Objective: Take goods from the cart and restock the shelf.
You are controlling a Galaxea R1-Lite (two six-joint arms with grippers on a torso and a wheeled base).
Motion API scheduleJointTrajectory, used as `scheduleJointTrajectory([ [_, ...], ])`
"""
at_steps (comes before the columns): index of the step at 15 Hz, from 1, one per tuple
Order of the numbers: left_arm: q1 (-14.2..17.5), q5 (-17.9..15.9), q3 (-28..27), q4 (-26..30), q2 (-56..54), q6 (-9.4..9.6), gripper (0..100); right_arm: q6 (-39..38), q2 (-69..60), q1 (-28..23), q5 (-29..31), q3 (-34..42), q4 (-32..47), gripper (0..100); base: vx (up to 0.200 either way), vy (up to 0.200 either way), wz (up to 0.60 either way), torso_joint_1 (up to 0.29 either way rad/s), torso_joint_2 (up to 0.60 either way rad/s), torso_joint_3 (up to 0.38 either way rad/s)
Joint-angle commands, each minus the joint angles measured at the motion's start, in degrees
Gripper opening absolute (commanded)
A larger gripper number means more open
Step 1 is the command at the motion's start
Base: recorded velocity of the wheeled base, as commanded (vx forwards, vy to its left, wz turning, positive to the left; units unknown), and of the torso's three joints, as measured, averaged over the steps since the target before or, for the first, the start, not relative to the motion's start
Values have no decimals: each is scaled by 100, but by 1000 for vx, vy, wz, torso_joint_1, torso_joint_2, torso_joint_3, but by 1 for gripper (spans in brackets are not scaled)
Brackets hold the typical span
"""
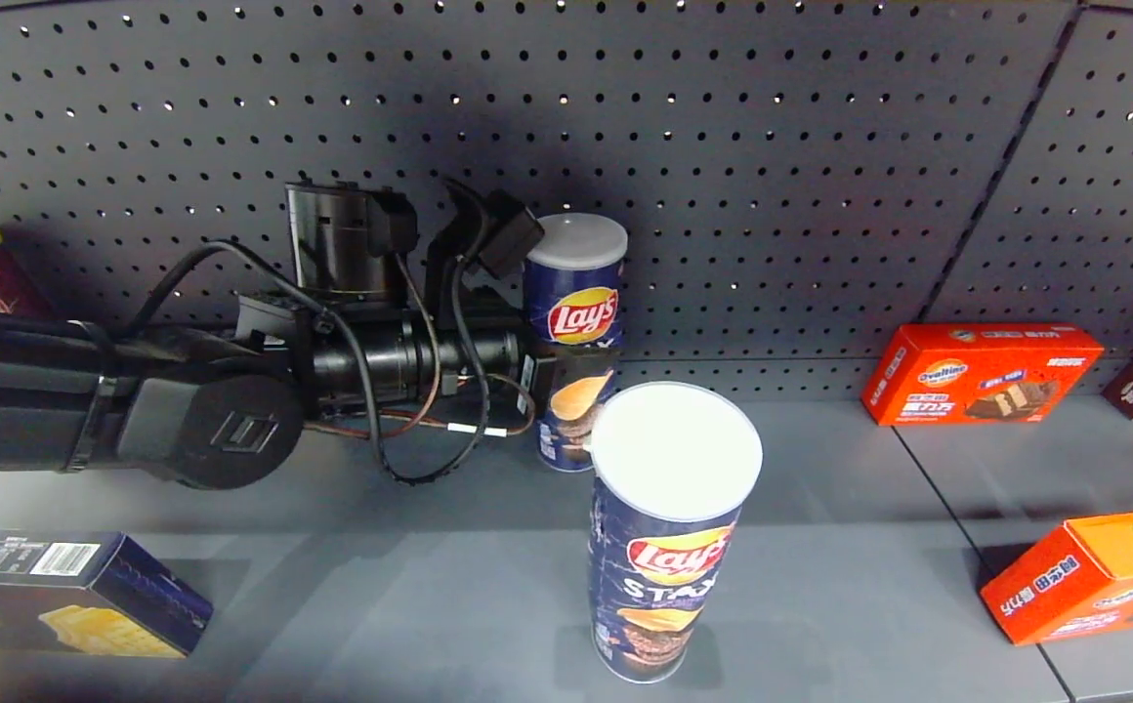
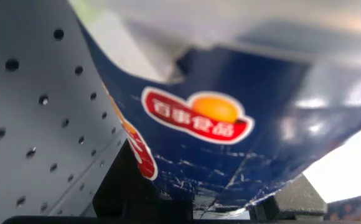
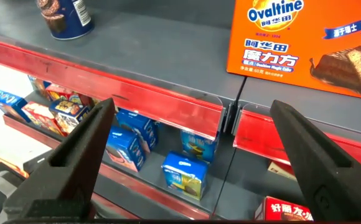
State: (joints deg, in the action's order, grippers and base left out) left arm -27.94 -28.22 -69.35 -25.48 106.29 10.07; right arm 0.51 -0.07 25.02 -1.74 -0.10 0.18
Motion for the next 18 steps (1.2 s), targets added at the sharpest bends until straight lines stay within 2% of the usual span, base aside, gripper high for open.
scheduleJointTrajectory([
  [1,-1,-8,-78,-1,129,-5,0,2,7,3,-10,1,-1,100,0,0,0,0,0,0],
  [5,-54,-17,-166,-10,199,-31,0,2,7,3,-1,1,-1,100,0,0,0,0,0,0],
  [11,-54,-263,-430,-27,384,-31,0,2,7,3,-1,1,-1,100,0,0,0,0,0,0],
  [16,-54,-263,-439,-27,507,-14,0,2,7,3,-1,1,-1,100,0,0,0,0,0,0],
  [18,-71,-263,-597,-36,630,-5,0,2,7,3,-1,1,-1,100,0,0,0,0,0,0],
])
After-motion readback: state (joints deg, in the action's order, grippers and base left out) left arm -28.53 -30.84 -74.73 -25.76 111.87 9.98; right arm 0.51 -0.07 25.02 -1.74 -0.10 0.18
